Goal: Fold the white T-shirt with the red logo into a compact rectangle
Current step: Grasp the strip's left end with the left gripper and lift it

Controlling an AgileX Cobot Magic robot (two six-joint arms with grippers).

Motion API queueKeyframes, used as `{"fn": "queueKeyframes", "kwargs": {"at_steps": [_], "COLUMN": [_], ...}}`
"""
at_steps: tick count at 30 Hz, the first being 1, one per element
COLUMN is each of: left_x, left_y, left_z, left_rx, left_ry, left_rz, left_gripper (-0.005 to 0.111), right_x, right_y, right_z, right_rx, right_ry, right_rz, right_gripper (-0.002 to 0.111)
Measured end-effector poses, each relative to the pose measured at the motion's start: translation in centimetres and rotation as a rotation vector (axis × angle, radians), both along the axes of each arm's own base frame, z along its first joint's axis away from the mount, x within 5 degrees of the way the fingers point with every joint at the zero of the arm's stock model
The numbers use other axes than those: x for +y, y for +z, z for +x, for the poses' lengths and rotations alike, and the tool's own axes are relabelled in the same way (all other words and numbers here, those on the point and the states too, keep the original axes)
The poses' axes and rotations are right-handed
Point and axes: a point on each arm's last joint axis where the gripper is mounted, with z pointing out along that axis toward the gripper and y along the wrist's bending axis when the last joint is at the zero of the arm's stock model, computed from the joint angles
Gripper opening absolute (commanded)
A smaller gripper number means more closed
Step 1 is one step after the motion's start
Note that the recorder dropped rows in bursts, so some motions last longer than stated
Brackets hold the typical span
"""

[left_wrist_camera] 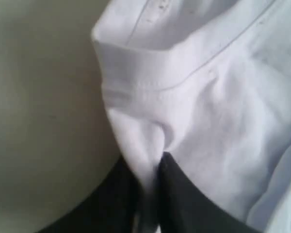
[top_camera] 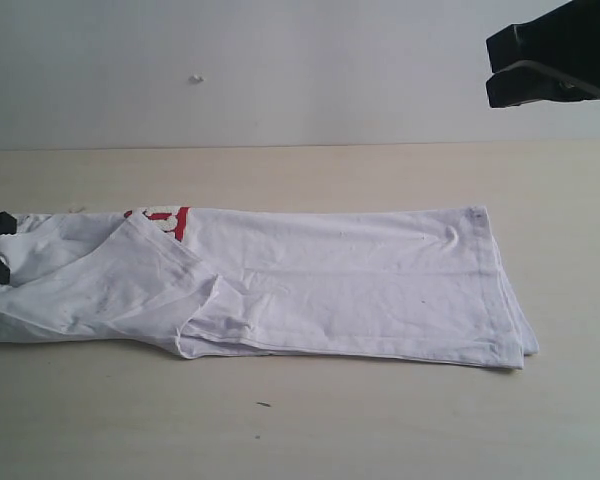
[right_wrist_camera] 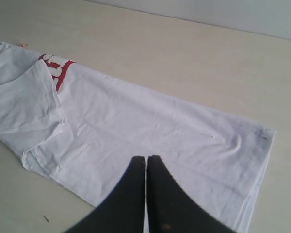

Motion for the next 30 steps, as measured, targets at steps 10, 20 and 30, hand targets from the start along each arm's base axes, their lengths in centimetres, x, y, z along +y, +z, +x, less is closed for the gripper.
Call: {"fn": "queueKeyframes", "kwargs": {"at_steps": [10,20,30], "left_x": [-1.1,-8.2,-16.5], "left_y": [4.4,13.4,18.1], "left_z": [-0.3,-1.7,-2.2], "left_rx": [-0.080,-0.261,-0.315], "left_ry": [-0.047,-0.198,-0.319], "left_rz": [0.028,0.016,-0.075], "left_gripper": [0.000,0.000,0.000], "right_x": [0.1,0.2,0.2], "right_y": [0.0,-0.1,0.5], "right_z": [0.0,-0.2,-0.7], "right_rx": [0.001,0.024,0.005], "right_ry": [-0.002,0.010,0.012], "right_rz": [0.016,0.019,0.028], "right_gripper": [0.002,0.002,0.002]}}
